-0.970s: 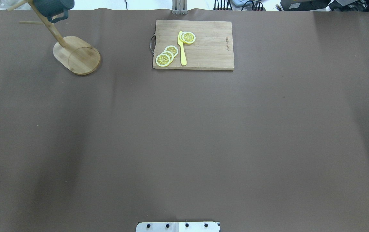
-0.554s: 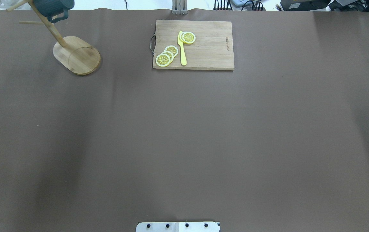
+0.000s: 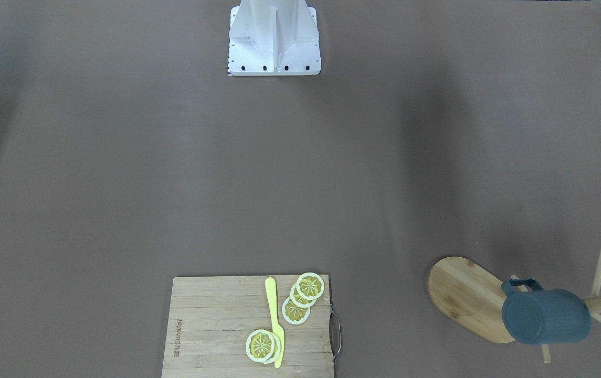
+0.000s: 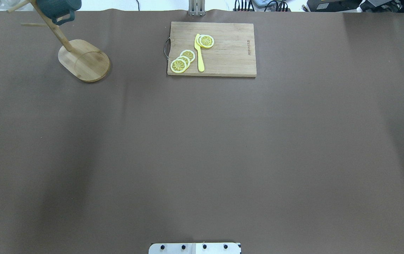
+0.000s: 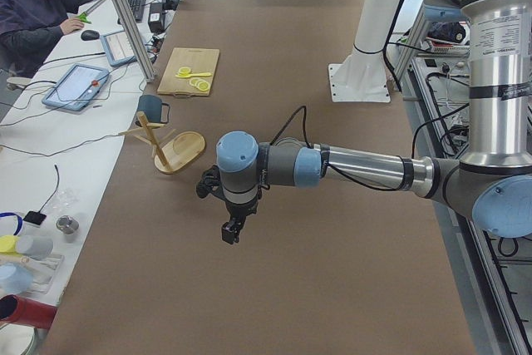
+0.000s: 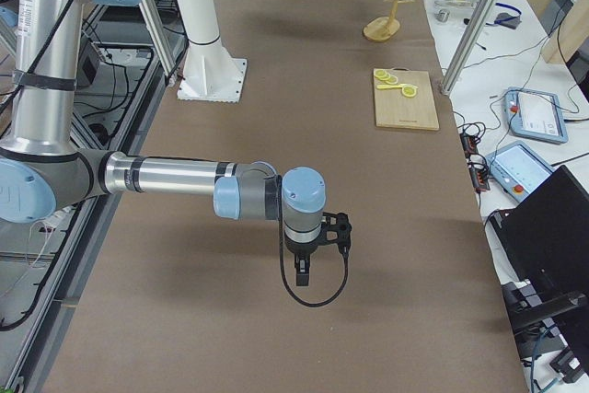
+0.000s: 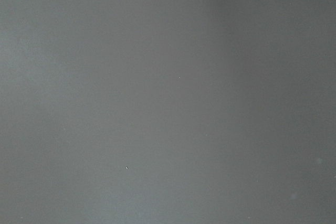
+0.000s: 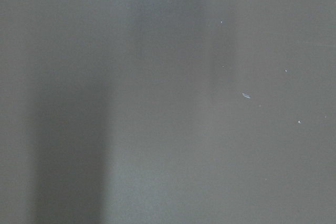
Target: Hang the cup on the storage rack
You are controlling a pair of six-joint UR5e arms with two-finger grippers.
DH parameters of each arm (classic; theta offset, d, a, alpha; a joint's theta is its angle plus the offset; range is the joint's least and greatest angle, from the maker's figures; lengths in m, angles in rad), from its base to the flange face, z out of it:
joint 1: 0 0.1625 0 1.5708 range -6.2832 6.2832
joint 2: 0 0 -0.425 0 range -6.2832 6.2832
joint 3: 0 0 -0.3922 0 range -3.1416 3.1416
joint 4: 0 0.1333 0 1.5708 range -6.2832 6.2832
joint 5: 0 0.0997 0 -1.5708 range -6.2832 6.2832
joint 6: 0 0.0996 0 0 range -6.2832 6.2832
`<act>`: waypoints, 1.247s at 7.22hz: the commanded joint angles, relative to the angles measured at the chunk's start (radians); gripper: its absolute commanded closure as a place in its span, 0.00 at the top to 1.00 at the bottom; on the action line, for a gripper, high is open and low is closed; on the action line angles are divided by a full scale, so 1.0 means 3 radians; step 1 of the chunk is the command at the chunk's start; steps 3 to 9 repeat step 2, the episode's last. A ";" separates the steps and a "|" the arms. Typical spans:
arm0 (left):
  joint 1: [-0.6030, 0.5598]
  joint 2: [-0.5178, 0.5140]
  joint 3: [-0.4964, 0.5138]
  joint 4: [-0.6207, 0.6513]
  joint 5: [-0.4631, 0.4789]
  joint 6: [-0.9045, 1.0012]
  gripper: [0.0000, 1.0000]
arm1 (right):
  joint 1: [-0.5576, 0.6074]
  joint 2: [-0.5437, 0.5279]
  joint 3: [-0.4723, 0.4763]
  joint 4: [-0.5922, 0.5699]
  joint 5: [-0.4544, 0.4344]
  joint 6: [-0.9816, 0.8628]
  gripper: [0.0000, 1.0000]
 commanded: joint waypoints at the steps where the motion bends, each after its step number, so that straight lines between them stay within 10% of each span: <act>1: 0.0004 -0.0014 0.0002 -0.0006 0.0004 0.0000 0.99 | 0.0000 0.0000 0.0000 0.0000 0.0000 0.0000 1.00; 9: 0.0004 -0.0029 0.0002 -0.0006 0.0004 -0.0005 0.99 | 0.0000 0.0000 0.0000 0.0000 0.0000 0.0000 1.00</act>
